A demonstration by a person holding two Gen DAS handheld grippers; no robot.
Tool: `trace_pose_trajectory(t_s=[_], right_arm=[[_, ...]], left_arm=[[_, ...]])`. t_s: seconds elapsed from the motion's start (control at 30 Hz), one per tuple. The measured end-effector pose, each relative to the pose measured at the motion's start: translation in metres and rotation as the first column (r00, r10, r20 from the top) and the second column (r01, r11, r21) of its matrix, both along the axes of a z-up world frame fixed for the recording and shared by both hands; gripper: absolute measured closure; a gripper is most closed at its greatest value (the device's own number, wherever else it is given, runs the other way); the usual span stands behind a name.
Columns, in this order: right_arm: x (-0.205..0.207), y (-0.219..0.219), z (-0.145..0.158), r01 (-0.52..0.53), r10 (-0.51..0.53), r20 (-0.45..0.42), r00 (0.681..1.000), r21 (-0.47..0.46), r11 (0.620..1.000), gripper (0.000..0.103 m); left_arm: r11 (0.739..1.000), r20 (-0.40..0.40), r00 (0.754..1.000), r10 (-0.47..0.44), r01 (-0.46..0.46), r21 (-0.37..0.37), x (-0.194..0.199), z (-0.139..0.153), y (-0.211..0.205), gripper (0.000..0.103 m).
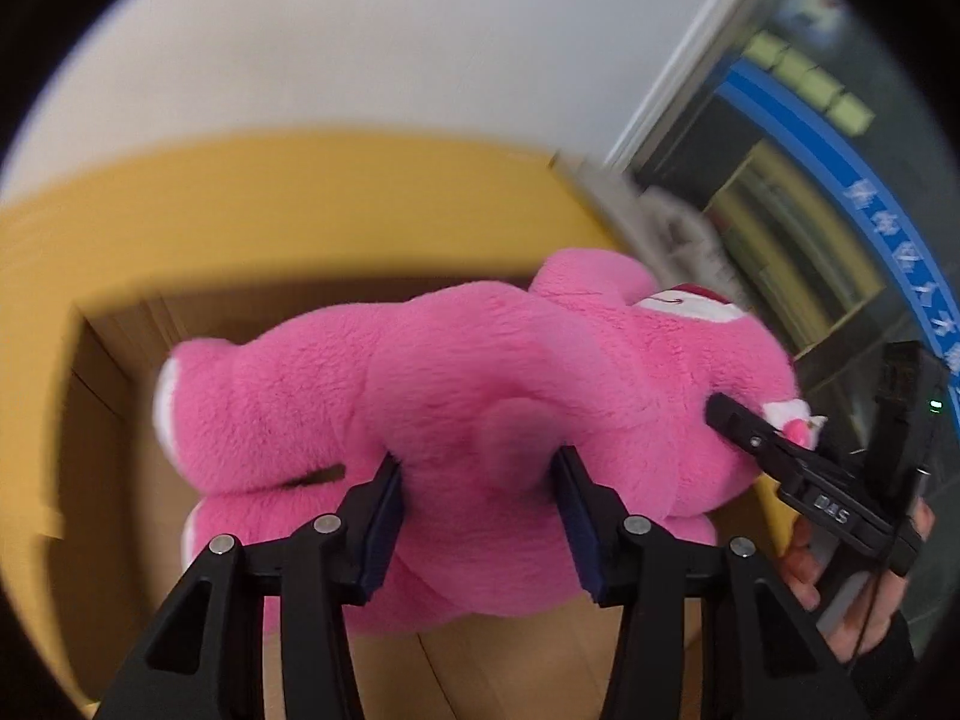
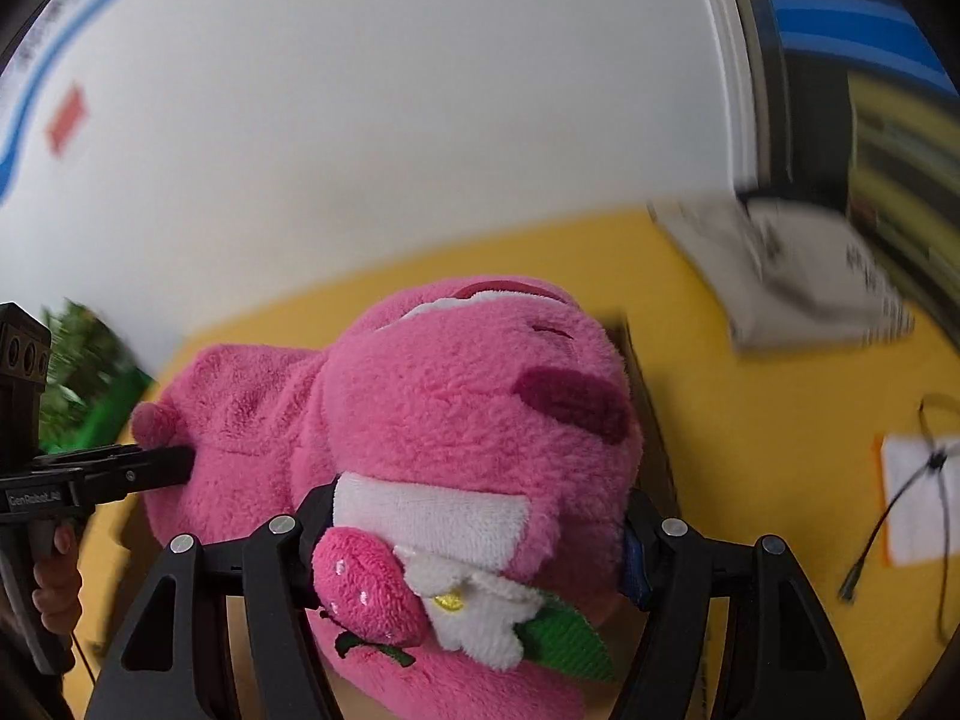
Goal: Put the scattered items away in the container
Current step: 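Lift the pink bear with both grippers and carry it over the box, then lower the pink bear into the box and open both grippers, then pull both grippers back from the box toward the remaining plush toys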
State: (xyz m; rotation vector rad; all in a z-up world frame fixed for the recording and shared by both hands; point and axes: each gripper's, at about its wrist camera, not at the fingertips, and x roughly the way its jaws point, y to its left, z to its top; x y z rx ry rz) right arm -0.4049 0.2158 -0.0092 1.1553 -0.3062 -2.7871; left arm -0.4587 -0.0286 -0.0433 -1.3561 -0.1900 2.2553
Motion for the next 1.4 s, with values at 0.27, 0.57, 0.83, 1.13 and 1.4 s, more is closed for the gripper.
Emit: trace_pose_trajectory(t_s=[0.27,0.57,0.83,1.13,1.4], right_arm=[[-0.008,0.025,-0.023,-0.025,0.03,0.15,0.988,-0.033,0.999,0.008],[0.116,-0.005,0.014,-0.386,0.367,0.155,0.917,0.12,0.915,0.0],[0.122,0.01,-0.046,-0.337,0.283,0.335,0.899,0.115,0.935,0.001],[0.16,0.026,-0.017,-0.261,0.219,0.233,0.948,0.171,0.95,0.001],[0.251,-0.012,0.094,-0.113,0.174,-0.184,0.968,0.3,0.947,0.0]], left_arm=[[0.998,-0.044,0.997,0.065,-0.066,-0.014,0.011,0.018,-0.008,0.054],[0.964,0.036,0.993,0.113,-0.1,-0.247,0.118,0.005,-0.09,0.049],[0.959,0.128,0.981,0.148,-0.111,-0.262,0.184,-0.026,-0.088,0.051],[0.957,-0.011,0.971,0.238,-0.236,-0.167,0.237,0.021,-0.087,0.048],[0.967,-0.405,0.894,0.193,-0.244,-0.077,0.341,0.133,-0.021,0.017]])
